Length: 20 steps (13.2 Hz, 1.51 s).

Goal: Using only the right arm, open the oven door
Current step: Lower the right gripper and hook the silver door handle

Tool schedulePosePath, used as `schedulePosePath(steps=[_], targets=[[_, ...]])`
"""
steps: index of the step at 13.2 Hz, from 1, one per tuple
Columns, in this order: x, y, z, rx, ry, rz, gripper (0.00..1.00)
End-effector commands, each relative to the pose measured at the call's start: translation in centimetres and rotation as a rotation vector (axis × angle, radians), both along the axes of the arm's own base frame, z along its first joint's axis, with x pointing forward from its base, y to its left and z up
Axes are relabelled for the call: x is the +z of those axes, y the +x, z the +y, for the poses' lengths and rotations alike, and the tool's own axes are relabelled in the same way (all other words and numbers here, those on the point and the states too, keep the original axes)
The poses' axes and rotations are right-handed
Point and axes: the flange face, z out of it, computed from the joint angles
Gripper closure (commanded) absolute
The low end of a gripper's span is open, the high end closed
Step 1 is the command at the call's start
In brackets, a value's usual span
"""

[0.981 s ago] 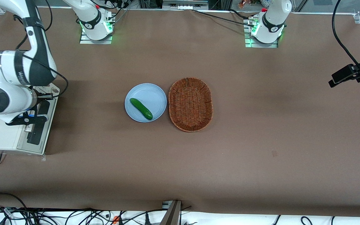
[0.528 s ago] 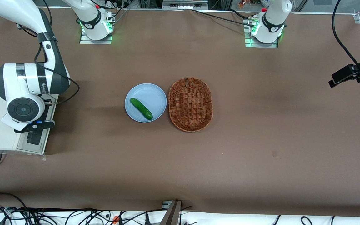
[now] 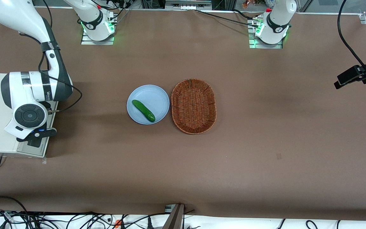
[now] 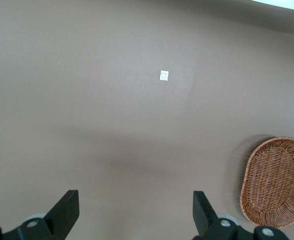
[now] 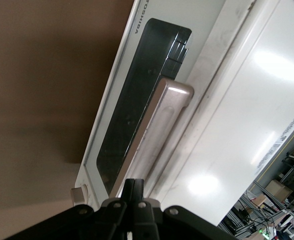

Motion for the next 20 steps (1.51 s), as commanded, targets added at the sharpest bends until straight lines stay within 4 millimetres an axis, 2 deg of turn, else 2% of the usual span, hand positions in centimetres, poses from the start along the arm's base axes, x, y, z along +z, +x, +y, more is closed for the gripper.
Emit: schedulePosePath(steps=[1, 6, 10, 16, 18, 20], targets=[[-0.2, 0.7, -1.3, 0.006, -0.006, -0.013, 1.00], [-0.3, 0.5, -2.7, 0.003, 0.007, 0.008, 1.00], [-2.3, 0.8, -2.7, -0.003, 0.020, 0.009, 1.00], [-5.5, 1.3, -1.1, -0.031, 0.062, -0.017, 1.00], [-6.4, 1.4, 0.3, -0.036, 0.070, -0.039, 1.00], [-8.0, 1.6, 0.8, -0.040, 0.099, -0.046, 1.00]])
